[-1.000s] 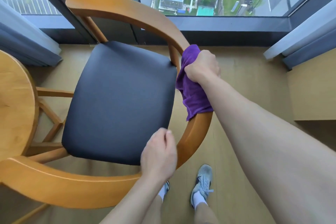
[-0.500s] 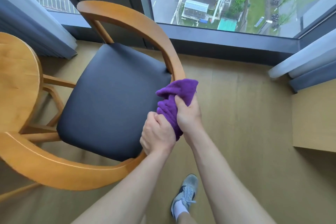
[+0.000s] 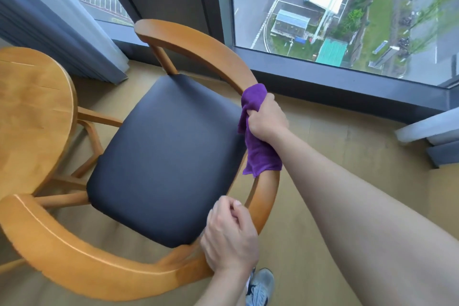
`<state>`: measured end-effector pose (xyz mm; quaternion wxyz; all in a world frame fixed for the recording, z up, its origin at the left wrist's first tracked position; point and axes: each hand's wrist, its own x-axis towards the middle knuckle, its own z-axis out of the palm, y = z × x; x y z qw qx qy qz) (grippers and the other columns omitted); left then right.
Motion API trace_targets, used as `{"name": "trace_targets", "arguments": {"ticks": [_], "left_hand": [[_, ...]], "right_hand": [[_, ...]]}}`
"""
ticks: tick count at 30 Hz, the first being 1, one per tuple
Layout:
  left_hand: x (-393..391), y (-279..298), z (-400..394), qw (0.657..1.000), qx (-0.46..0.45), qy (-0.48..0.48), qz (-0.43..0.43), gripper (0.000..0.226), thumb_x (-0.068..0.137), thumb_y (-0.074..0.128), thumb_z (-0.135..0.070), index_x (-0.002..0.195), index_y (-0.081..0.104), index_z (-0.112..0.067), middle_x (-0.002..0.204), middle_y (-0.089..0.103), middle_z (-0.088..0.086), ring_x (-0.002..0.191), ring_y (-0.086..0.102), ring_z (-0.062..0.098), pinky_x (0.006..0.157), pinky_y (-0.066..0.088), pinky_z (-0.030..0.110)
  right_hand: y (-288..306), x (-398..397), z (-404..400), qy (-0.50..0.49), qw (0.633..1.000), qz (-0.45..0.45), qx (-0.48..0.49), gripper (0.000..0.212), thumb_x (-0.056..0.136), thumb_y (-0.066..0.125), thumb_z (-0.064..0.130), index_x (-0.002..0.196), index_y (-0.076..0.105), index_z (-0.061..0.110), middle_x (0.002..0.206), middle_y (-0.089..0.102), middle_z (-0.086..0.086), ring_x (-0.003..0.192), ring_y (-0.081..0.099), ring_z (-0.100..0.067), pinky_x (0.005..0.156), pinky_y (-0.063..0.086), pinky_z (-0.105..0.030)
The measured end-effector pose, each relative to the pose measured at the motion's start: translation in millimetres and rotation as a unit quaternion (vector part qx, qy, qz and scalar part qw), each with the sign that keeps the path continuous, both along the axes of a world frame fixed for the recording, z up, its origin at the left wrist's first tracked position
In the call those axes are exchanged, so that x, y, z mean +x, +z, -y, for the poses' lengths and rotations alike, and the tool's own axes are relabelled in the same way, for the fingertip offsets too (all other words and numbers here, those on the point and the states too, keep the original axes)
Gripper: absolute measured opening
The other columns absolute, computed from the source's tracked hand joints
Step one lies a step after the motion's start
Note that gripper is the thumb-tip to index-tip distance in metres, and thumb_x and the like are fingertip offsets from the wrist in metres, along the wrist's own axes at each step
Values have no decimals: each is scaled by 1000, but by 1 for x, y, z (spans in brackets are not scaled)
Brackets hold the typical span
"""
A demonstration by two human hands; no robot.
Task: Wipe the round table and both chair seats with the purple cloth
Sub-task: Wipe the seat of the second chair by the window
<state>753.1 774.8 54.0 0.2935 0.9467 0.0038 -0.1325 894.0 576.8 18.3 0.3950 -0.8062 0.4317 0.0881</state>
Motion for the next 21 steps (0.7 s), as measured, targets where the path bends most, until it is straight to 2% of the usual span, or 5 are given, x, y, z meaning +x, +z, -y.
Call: {"name": "trace_targets", "arguments": {"ticks": [4, 8, 12, 16, 21], "left_hand": [[3, 2, 2, 999, 5, 0, -49, 37, 89, 19, -50, 69, 41, -27, 71, 52, -9, 72, 52, 10, 60, 41, 37], [19, 7, 4, 978, 26, 20, -204, 28, 91, 32, -44, 76, 50, -28, 81, 58, -11, 80, 53, 6, 69, 40, 32], [57, 13, 27, 944, -25, 26, -327, 16, 93, 45, -28, 83, 56, -22, 85, 62, -8, 81, 55, 12, 67, 41, 33], [79, 17, 85, 955, -61, 28, -290, 14, 98, 40, -31, 85, 46, -26, 95, 54, -9, 96, 52, 19, 78, 39, 36], [76, 11, 109, 976, 17, 20, -214, 24, 101, 26, -41, 108, 47, -32, 108, 53, -10, 115, 50, 15, 92, 42, 35]], "right_hand": [[-1, 17, 4, 32, 997, 12, -66, 51, 92, 60, 36, 132, 38, 14, 133, 56, -9, 118, 60, -40, 87, 42, -42], [-2, 21, 9, 38, 997, 33, -53, 50, 89, 62, 36, 128, 39, 16, 129, 58, -7, 113, 61, -39, 88, 45, -42], [-4, 20, 15, 42, 998, 43, -21, 57, 85, 61, 34, 136, 39, 19, 129, 60, -4, 113, 60, -34, 88, 46, -39], [-4, 25, 26, 59, 997, 51, 16, 60, 82, 61, 28, 137, 37, 22, 125, 61, -2, 107, 61, -28, 83, 44, -34], [-2, 55, 35, 97, 993, 59, 13, 64, 75, 65, 28, 134, 38, 24, 121, 60, 1, 101, 60, -23, 82, 46, -34]]}}
